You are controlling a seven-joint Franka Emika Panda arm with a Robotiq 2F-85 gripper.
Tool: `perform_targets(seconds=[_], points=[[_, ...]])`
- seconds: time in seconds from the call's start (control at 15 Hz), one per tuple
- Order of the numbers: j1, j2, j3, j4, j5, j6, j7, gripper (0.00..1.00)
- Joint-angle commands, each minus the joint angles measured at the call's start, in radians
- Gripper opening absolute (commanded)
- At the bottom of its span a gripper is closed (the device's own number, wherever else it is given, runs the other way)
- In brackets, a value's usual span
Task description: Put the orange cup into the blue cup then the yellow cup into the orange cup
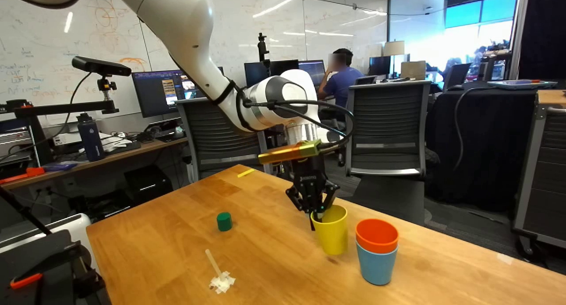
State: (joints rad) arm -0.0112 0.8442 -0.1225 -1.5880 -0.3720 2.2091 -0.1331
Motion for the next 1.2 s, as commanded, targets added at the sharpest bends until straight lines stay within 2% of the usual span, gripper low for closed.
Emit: perform_targets(seconds=[0.0,0.33,0.67,1.13], points=[[0.006,-0.057,0.020,0.005,0.017,-0.014,-0.002,0.02],[0.014,-0.132,0.021,0.018,0.010,-0.021,0.004,0.02],[-0.027,-0.195,-0.004,0.059,0.024,-0.038,0.015,0.02],[-0.082,-0.225,-0.011,0.044,0.056,-0.057,0.025,0.02]])
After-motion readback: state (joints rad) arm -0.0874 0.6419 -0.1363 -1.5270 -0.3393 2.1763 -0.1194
